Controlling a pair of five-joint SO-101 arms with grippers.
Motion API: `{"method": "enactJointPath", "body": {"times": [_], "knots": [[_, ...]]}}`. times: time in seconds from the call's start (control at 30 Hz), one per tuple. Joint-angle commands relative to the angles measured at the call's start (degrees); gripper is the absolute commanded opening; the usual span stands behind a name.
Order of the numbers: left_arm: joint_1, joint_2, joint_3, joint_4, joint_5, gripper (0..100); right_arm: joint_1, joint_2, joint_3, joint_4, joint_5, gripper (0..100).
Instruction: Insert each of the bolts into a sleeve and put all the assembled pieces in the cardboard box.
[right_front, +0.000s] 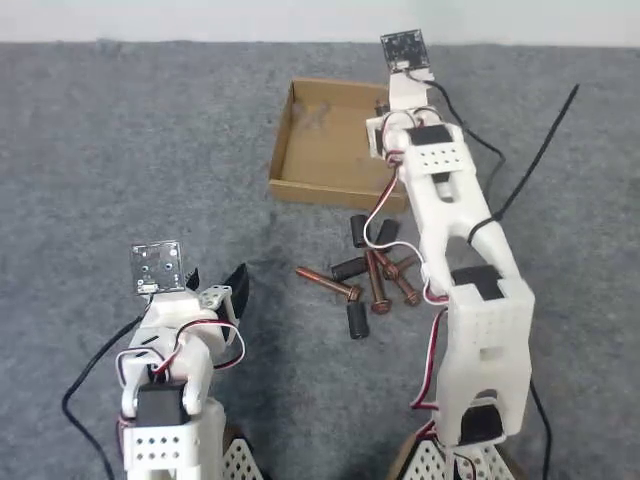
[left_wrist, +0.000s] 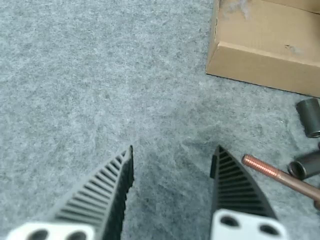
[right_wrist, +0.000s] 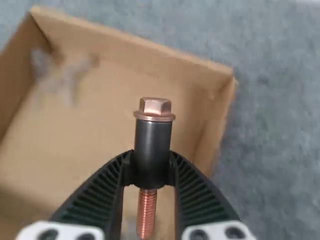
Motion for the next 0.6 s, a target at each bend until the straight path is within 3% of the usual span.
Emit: {"method": "enactJointPath", "body": {"times": [0.0,0.3,0.47,0.57], "knots": [[0.1,-1.0,-0.5,-1.9,-0.5,24,0.7,-0.2,-8.4,5.9,-0.6,0.9],[0.1,-1.0,-0.5,-1.9,-0.5,24,0.5,4.6,-10.4,7.3,-0.5,1.5],[0.1,-1.0,-0.5,-2.0,-0.5,24,0.5,4.9,-10.4,8.0,-0.4,10.2],[0.1,-1.0,-0.5,-2.0,-0.5,24,0.5,4.3,-10.5,7.8,-0.4,6.7]]}}
